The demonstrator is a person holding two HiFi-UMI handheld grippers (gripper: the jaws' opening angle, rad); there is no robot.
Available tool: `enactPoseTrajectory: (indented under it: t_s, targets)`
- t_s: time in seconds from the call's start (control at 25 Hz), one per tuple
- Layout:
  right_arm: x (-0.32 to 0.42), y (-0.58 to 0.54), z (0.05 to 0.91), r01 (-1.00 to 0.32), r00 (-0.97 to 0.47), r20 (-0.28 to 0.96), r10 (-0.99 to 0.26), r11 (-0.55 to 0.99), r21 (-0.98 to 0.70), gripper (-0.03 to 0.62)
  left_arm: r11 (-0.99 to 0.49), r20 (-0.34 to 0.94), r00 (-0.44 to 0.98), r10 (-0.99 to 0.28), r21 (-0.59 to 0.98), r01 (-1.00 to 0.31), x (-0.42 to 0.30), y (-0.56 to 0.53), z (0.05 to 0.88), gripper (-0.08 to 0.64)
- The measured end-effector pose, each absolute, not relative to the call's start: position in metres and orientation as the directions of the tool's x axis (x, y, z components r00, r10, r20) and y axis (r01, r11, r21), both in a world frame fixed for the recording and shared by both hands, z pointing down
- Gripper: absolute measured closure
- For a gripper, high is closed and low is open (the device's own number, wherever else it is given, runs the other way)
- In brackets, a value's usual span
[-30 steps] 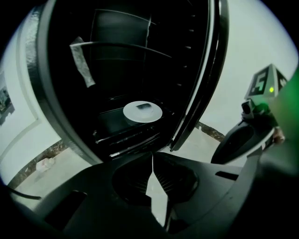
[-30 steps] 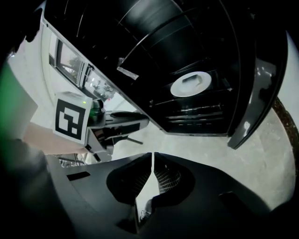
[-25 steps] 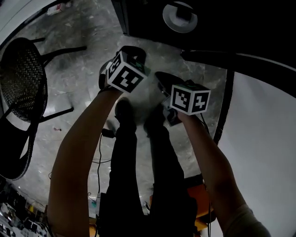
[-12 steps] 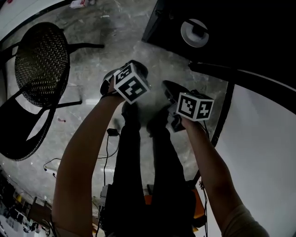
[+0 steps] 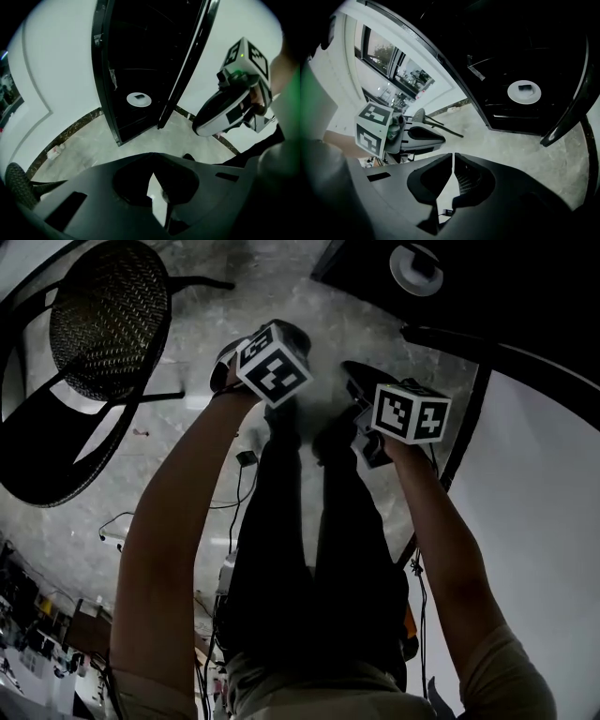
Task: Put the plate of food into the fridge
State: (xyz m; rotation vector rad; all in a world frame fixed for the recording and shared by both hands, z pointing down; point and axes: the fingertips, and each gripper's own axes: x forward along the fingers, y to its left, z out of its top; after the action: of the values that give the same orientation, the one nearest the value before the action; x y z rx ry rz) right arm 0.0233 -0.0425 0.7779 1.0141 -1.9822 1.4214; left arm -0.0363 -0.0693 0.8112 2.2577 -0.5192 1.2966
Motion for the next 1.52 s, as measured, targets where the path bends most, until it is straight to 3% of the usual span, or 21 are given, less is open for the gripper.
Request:
enactPoseTrajectory:
  t_s: [0.76,1.52]
  targets:
    - [0.02,-0.016,0.715,-0.863,-0.492,0.855,-0.166,0.222,-0.454,0.563,-0.7,0.866,0.475,-0.155,0.243,-0.671,-0.073,-0.055,0.731,0.549]
    - [-0.016,-0.021,0.598,-0.855,-0.507,0.837,-0.206,0.243,-0.458,0.563,-0.653,0.817,0.549,-0.177,0.32,-0.686,-0.078,-0.058,0.609,0.549]
